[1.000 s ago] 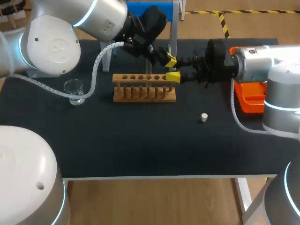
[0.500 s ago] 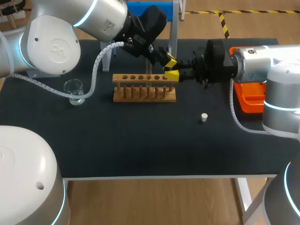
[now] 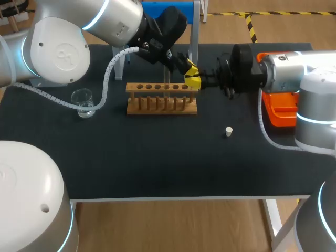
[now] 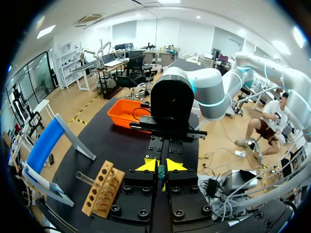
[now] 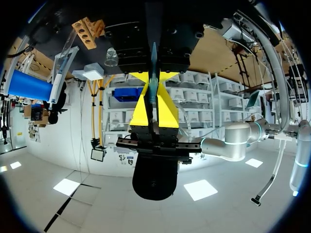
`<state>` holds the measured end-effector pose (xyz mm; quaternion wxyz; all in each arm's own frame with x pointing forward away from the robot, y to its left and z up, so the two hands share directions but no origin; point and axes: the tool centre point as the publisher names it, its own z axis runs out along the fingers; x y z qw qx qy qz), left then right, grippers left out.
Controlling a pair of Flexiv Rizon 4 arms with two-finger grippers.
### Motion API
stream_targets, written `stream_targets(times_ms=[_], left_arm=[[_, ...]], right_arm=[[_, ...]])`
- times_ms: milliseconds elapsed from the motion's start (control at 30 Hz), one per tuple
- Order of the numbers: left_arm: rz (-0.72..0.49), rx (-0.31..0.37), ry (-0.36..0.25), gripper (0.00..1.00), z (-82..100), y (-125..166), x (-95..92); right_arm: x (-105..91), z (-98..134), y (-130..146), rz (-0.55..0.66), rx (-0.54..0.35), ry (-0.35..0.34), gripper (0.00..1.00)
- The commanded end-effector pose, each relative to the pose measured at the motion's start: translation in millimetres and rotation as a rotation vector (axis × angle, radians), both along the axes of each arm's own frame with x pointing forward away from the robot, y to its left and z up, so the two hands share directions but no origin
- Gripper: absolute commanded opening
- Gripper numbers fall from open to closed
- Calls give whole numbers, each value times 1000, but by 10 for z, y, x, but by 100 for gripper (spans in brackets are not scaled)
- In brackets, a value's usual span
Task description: Invert the test tube, pick up the pipette, mount the tip to pipette, aspirate from beaker and dispense into the tube, eject the tip, return the pipette, and cap with the stopper.
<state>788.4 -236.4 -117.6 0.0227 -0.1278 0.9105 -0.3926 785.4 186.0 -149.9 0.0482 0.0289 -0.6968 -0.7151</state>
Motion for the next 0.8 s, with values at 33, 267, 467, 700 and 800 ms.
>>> stream_targets(times_ms=[33,267,467,700,800], left_arm=[[0,4,2,100,14,10,5],[0,4,2,100,14,10,5],[0,4,2,100,14,10,5],[0,4,2,100,14,10,5],[0,4,2,100,14,10,5]], right_arm=[[-9,-8,-19,2,1,-1,0],[-71,-22,-199,-2,2,0,0],[-193,-64,-584,10,-3,-11,0],[-293,-189,-946,11,-10,-8,0],[-301,-234,-1049,8,-11,-2,0]])
